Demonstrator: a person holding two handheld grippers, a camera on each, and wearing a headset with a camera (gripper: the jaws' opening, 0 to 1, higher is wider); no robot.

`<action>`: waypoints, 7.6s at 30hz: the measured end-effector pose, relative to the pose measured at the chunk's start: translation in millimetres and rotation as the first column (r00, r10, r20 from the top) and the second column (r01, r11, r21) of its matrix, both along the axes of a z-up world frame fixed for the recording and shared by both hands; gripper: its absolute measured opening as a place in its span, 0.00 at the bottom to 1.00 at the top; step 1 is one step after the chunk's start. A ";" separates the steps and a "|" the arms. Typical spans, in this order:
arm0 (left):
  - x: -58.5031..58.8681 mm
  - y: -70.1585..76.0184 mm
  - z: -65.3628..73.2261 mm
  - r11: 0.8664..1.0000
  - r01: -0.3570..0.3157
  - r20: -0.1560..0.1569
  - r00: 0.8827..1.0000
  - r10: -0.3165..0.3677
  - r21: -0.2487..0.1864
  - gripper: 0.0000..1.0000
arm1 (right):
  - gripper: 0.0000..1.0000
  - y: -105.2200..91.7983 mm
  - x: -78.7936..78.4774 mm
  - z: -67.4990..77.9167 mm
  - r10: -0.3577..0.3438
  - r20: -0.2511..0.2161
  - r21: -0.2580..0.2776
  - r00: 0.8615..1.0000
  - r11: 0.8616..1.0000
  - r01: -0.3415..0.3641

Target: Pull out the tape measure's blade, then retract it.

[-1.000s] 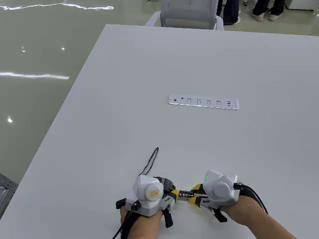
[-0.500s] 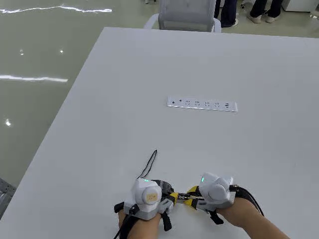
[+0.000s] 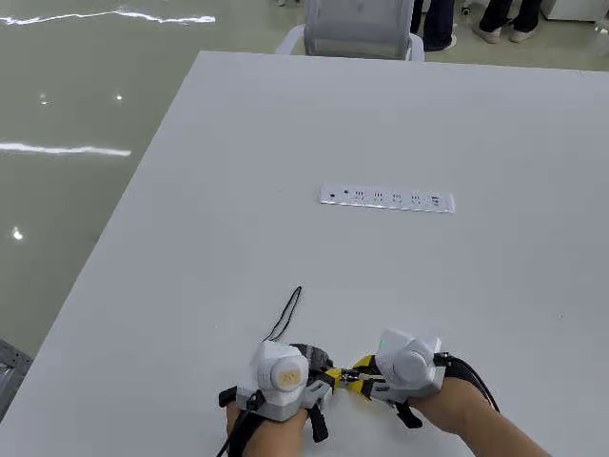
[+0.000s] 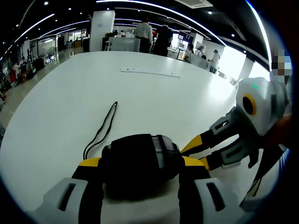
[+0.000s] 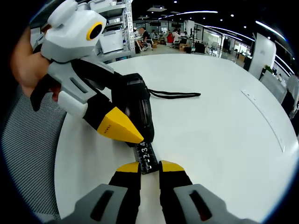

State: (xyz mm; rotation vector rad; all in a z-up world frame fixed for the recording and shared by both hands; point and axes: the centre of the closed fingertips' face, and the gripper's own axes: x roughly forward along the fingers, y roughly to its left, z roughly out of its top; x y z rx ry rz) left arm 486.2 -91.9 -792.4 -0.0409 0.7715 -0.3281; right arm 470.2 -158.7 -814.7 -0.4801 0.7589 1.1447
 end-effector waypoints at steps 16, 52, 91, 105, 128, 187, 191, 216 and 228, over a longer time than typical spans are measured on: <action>0.2 0.5 0.3 1.000 0.001 0.001 1.000 -0.001 -0.008 0.62 | 0.13 10.5 0.0 0.5 0.008 0.002 0.000 1.000 1.000 -0.008; 0.6 1.4 0.3 1.000 -0.011 -0.003 1.000 0.010 -0.027 0.62 | 0.13 25.1 0.9 0.3 0.023 0.001 0.018 1.000 1.000 -0.023; 0.3 2.2 1.1 0.999 -0.014 -0.007 1.000 0.014 -0.037 0.62 | 0.12 20.5 -0.7 -0.9 0.065 0.004 0.015 0.998 0.998 -0.065; 0.7 2.4 1.5 0.999 -0.014 -0.007 1.000 0.013 -0.039 0.63 | 0.13 23.1 -0.4 0.2 0.073 0.015 0.012 0.997 0.997 -0.073; 0.7 2.1 2.3 1.000 -0.003 -0.010 1.000 0.003 -0.031 0.64 | 0.75 -6.3 0.3 3.1 -0.119 -0.004 0.038 0.993 0.992 0.119; -25.8 146.5 72.1 0.947 0.308 0.261 0.925 -0.277 -0.087 0.99 | 1.00 -140.5 -40.2 75.1 -0.538 0.110 0.212 0.836 0.834 0.509; -29.2 155.8 82.4 0.945 0.315 0.285 0.917 -0.278 -0.091 0.99 | 1.00 -147.5 -45.6 77.1 -0.542 0.116 0.212 0.833 0.832 0.512; -60.2 202.9 83.5 0.954 0.284 0.231 0.939 -0.256 -0.100 0.99 | 1.00 -207.7 -117.2 77.4 -0.659 0.096 0.207 0.746 0.746 0.632; -66.0 204.6 77.9 0.950 0.303 0.195 0.939 -0.282 -0.083 0.99 | 1.00 -206.4 -118.1 75.2 -0.654 0.082 0.210 0.752 0.749 0.629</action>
